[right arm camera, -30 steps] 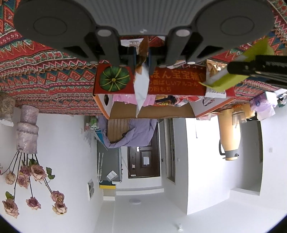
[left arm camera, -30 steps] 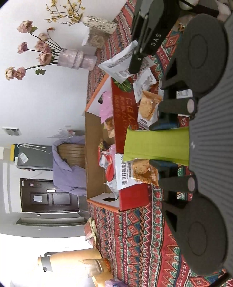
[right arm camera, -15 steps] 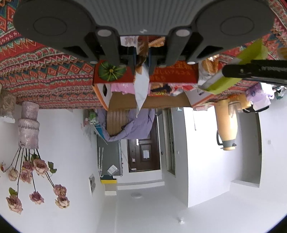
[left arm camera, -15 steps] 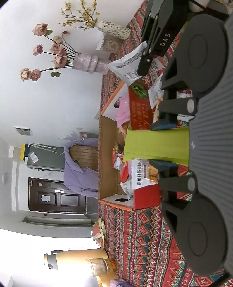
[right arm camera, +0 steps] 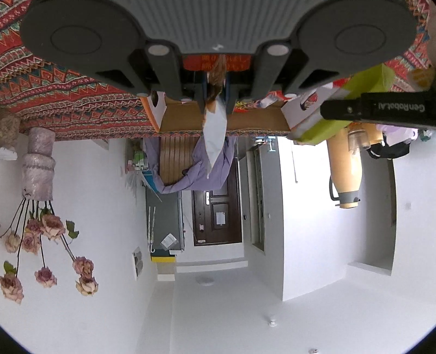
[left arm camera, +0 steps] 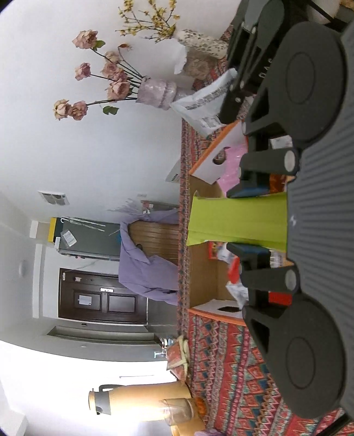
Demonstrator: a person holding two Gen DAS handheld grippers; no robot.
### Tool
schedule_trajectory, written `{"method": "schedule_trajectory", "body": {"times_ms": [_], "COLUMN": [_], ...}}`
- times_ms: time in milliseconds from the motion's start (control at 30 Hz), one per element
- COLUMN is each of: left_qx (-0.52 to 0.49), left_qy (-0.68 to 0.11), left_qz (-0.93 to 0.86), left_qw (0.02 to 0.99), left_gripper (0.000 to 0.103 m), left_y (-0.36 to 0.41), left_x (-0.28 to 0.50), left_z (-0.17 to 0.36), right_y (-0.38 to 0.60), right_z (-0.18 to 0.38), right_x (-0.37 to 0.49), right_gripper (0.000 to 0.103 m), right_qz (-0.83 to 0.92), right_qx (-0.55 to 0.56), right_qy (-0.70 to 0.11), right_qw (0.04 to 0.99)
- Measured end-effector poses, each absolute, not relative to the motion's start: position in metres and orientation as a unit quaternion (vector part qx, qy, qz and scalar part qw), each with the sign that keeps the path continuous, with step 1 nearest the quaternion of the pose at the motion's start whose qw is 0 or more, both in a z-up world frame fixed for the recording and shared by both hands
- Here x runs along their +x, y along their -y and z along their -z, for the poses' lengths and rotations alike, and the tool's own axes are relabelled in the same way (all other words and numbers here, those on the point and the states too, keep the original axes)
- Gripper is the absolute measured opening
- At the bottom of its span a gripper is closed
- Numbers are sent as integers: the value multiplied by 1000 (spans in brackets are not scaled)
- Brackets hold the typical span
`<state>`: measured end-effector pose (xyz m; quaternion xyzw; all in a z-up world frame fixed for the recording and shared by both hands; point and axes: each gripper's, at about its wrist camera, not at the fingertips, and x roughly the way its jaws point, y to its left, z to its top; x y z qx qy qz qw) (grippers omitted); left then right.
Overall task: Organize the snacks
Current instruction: 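Carry the green bar and white wrapper into the box and open both tools, then lift both open tools out of the box toward the cookie packets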
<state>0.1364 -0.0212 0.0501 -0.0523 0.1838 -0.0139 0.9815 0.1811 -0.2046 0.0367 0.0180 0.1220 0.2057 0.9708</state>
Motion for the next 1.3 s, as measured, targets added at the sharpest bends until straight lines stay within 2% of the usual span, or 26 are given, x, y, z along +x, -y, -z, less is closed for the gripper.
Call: {"method": "schedule_trajectory", "body": {"times_ms": [433, 767, 867, 900, 933, 967, 1000, 1033, 1100, 1167, 1300], "left_qx": [-43, -24, -22, -25, -29, -33, -38, -40, -39, -39, -48], "left_qy": [-201, -240, -252, -251, -248, -242, -234, -223, -215, -212, -211], "left_qz": [-17, -74, -84, -82, -80, -84, -90, -94, -93, -99, -102], "left_qw": [979, 968, 964, 964, 965, 966, 967, 969, 971, 971, 971], "left_gripper": [34, 35, 37, 48, 68, 79, 92, 95, 103, 103, 103], "left_y": [17, 9, 5, 2, 0, -2, -4, -5, -7, -9, -13], "left_x": [218, 285, 291, 289, 287, 284, 280, 276, 271, 267, 255], "left_z": [-61, -43, -36, -35, -35, -36, -37, -38, -41, -42, -44], "right_y": [190, 155, 153, 155, 156, 158, 162, 163, 168, 171, 177], "right_z": [-49, -21, -11, -10, -10, -10, -11, -13, -17, -19, -23], "right_x": [274, 337, 343, 343, 343, 341, 338, 336, 331, 327, 316], "right_gripper": [11, 12, 16, 29, 51, 64, 85, 93, 97, 103, 103], "right_qz": [-198, -168, -168, -168, -170, -171, -170, -170, -176, -172, -167], "right_qx": [36, -17, -22, -22, -20, -17, -14, -9, -2, -1, -2], "right_qy": [-168, -236, -259, -260, -260, -257, -254, -248, -241, -243, -236], "right_qw": [965, 957, 951, 950, 950, 951, 952, 954, 955, 955, 957]}}
